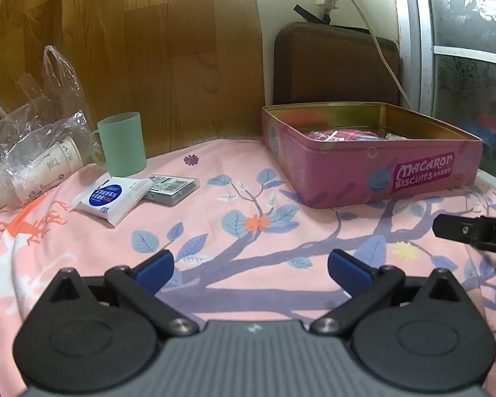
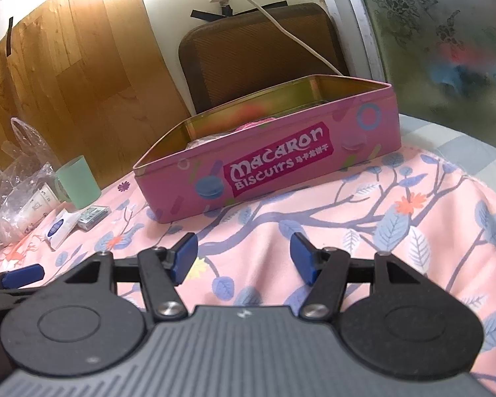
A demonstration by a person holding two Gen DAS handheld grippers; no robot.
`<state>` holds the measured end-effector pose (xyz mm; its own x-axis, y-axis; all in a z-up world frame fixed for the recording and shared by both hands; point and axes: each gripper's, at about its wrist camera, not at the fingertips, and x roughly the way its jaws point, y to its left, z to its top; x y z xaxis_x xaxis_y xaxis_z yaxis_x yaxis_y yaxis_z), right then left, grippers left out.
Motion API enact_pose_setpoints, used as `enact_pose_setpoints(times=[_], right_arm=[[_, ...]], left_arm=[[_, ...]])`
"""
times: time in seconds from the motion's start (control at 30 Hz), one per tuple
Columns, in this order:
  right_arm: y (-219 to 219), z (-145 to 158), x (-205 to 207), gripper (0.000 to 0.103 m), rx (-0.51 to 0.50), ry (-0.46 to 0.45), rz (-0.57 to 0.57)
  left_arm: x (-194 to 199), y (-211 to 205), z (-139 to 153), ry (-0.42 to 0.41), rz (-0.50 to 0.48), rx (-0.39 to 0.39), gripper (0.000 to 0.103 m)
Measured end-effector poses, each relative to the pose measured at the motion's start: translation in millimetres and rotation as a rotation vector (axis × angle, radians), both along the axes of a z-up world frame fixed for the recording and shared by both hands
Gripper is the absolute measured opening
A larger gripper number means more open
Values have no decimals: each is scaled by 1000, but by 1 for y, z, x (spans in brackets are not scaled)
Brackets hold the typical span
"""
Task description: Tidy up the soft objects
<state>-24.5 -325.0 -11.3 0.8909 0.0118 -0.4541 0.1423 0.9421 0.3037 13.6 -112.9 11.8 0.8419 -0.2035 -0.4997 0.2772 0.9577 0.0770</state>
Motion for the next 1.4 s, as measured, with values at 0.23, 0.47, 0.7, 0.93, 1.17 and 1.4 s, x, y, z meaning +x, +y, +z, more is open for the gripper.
enact_pose_setpoints(times=[0.23, 0.47, 0.7, 0.93, 1.17, 1.4], right_arm=[[1, 0, 1, 65, -18, 5, -11], [3, 0, 5, 65, -43, 29, -36], [24, 11, 0, 65, -110, -7, 14], [83, 31, 16, 75, -184, -28, 280], [174, 24, 86, 75, -100, 112, 547], [275, 4, 151, 90, -348, 89, 600]], left_arm=[[0, 1, 1, -9, 3, 0, 103], [-3, 15, 5, -28, 0, -72, 103], [9, 72, 18, -45, 4, -123, 103], [49, 168, 27, -100, 271, -44, 103], [71, 258, 10, 45, 499, -361, 100], [68, 254, 9, 24, 484, -374, 100]])
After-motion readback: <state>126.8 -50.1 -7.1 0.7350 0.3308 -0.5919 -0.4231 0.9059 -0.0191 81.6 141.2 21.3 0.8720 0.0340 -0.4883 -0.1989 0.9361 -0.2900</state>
